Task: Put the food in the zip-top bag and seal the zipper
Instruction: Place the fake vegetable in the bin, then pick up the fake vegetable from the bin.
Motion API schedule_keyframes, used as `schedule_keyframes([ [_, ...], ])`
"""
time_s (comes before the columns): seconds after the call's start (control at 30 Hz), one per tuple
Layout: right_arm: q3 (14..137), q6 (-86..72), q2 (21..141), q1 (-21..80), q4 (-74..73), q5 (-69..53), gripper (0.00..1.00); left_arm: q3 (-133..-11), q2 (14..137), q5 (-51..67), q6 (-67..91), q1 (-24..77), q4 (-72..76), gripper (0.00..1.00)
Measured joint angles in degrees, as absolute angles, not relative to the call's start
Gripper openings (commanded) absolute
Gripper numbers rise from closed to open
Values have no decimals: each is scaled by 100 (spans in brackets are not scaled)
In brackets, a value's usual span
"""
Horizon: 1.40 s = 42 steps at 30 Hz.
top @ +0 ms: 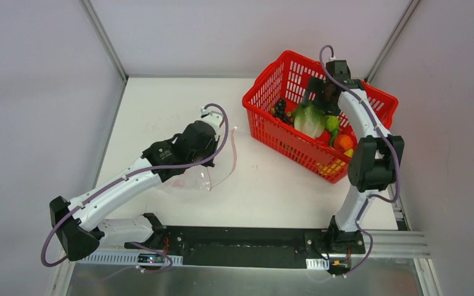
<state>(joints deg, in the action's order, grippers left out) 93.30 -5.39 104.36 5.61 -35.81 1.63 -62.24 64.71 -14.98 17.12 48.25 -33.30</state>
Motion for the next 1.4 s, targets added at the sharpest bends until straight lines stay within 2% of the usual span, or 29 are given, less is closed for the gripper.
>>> schedule_keyframes([
  [0.13, 10171, -320, 11093, 561, -4040, 150, 100, -6224, 6471, -1498, 1712, 4825, -3334, 0],
  [0.3, 10241, -257, 11297, 561, -4130, 139, 98, -6222, 6442, -1503, 1712, 4825, -3374, 0],
  [0.37, 10173, -246, 11268, 561, -4071, 89, 93, -6222, 6396, -1503, 1712, 4825, -3380, 0],
  [0.47, 10009, -233, 11209, 561, -4099, -69, 79, -6222, 6318, -1503, 1712, 4825, -3389, 0],
  [0.57, 9797, -233, 11209, 567, -4287, -220, 74, -6222, 6276, -1503, 1712, 4825, -3422, 0],
  [0.6, 9745, -235, 11209, 580, -4348, -244, 69, -6222, 6272, -1500, 1712, 4825, -3448, 0],
  [0.67, 9638, -242, 11192, 602, -4390, -263, 47, -6222, 6263, -1500, 1712, 4825, -3500, 0],
  [0.8, 9345, -257, 10960, 622, -4246, -292, 24, -6219, 6219, -1500, 1712, 4825, -3516, 0],
  [0.87, 9225, -231, 10783, 622, -4200, -320, 4, -6219, 6195, -1498, 1715, 4825, -3514, 0],
  [1.13, 8527, -327, 9690, 637, -3562, -377, 0, -6219, 6176, -1487, 1737, 4825, -3500, 0],
  [1.27, 7548, -620, 8359, 648, -2405, -370, 0, -6219, 6176, -1389, 1780, 4825, -3489, 0],
  [1.33, 6807, -939, 7295, 648, -1404, -375, 0, -6219, 6176, -1354, 1841, 4825, -3472, 0],
  [1.4, 6536, -1142, 6875, 650, -917, -390, 0, -6219, 6176, -1321, 1890, 4801, -3454, 0],
])
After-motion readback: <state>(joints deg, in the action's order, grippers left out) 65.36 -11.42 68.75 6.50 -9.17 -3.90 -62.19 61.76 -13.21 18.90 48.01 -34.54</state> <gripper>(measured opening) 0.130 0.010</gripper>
